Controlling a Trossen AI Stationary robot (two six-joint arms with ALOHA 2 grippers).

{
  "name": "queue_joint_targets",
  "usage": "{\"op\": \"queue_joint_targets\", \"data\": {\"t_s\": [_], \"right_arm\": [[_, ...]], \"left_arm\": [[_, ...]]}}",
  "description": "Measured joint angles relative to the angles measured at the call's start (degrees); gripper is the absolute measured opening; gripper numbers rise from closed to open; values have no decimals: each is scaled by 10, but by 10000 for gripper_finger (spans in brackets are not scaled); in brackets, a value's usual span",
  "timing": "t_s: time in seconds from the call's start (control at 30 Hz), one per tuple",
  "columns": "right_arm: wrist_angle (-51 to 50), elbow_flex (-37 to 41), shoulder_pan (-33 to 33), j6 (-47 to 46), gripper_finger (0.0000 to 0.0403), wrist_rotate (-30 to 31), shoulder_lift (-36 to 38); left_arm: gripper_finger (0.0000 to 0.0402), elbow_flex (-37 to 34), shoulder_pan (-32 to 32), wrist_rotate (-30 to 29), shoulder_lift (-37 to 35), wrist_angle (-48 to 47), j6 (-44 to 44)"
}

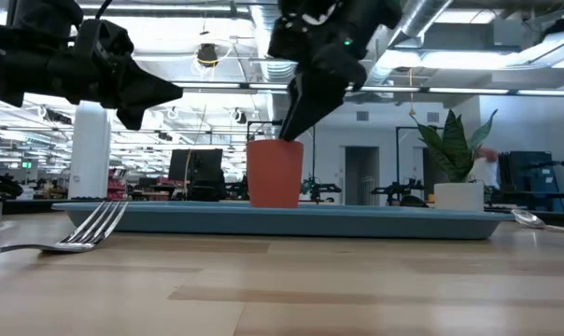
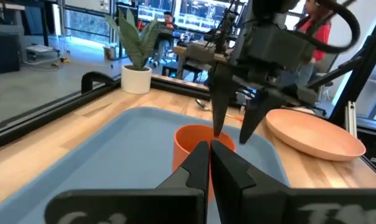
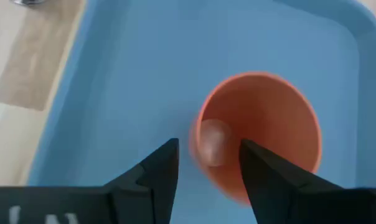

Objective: Pick and place plate/cup/fork/spoon on tray
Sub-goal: Put the orange cup on the blue tray

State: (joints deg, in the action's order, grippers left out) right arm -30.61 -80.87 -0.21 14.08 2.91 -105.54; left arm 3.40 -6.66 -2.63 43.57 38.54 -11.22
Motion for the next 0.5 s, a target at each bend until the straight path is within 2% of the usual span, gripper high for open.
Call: {"op": "queue_joint_targets", "data": {"t_s": [0.13, 0.23, 0.5], "right_arm": [[-56, -49, 0, 7, 188, 9, -35], [-71, -69, 0, 9, 171, 34, -57], [-83, -76, -3, -4, 81, 30, -66]], "left_arm": [[2, 0, 0, 2, 0, 0, -1], [2, 0, 0, 2, 0, -1, -1], [2, 0, 0, 2, 0, -1, -6]]}}
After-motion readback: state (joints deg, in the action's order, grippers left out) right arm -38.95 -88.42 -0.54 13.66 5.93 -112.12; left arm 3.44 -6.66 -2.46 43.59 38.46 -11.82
